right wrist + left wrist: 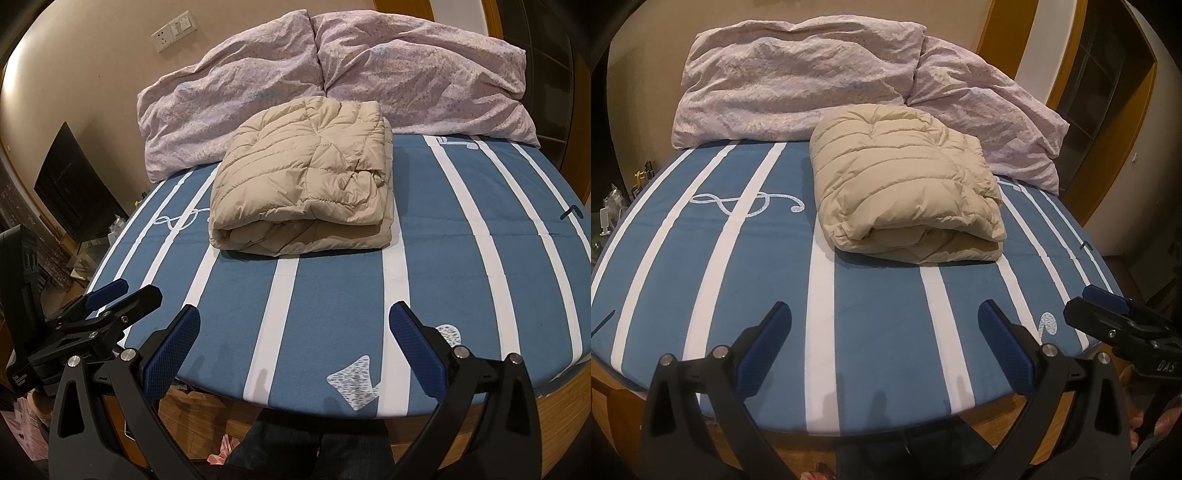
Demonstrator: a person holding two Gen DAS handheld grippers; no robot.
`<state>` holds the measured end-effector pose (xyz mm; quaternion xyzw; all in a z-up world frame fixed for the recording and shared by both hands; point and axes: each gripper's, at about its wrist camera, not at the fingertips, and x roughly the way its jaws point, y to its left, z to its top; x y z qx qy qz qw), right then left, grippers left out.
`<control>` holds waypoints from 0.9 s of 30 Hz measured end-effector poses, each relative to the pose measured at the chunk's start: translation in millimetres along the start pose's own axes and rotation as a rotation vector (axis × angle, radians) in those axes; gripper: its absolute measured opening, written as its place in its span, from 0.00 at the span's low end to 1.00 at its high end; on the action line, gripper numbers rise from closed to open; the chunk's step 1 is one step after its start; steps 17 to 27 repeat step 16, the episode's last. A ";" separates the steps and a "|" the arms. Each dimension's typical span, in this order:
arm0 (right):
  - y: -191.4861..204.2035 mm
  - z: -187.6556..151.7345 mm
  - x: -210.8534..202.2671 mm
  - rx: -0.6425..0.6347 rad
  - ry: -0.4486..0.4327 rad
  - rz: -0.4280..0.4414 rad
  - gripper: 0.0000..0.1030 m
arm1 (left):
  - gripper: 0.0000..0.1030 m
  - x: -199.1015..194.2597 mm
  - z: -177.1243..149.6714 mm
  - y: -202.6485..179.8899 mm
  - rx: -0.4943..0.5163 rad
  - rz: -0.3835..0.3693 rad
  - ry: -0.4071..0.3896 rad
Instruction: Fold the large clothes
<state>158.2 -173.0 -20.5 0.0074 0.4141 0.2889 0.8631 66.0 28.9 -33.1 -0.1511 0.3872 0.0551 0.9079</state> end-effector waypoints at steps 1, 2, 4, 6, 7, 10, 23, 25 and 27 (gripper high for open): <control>0.6 -0.7 0.4 0.000 0.000 0.000 0.99 | 0.98 0.2 0.2 0.4 -0.001 0.001 0.000; 0.9 -0.9 0.6 0.000 0.001 0.001 0.99 | 0.98 0.1 0.0 -0.1 -0.001 0.001 0.000; 0.6 -0.5 0.5 0.000 0.001 0.000 0.99 | 0.98 0.2 0.0 0.0 -0.003 0.002 0.001; 1.3 -1.3 0.9 0.000 0.001 0.001 0.99 | 0.98 0.3 0.2 0.2 -0.003 0.002 0.000; 0.7 -0.5 0.7 0.001 0.001 0.001 0.99 | 0.98 0.3 0.1 0.1 -0.002 0.002 0.000; 0.3 -0.2 0.6 0.001 0.001 0.001 0.99 | 0.98 0.4 0.1 0.2 -0.002 0.003 0.001; 0.6 -0.9 0.7 0.001 0.002 0.001 0.99 | 0.98 0.5 0.5 0.8 -0.002 0.003 0.001; 0.6 -0.9 0.7 0.001 0.002 0.001 0.99 | 0.98 0.5 0.5 0.8 -0.002 0.003 0.001; 0.6 -0.9 0.7 0.001 0.002 0.001 0.99 | 0.98 0.5 0.5 0.8 -0.002 0.003 0.001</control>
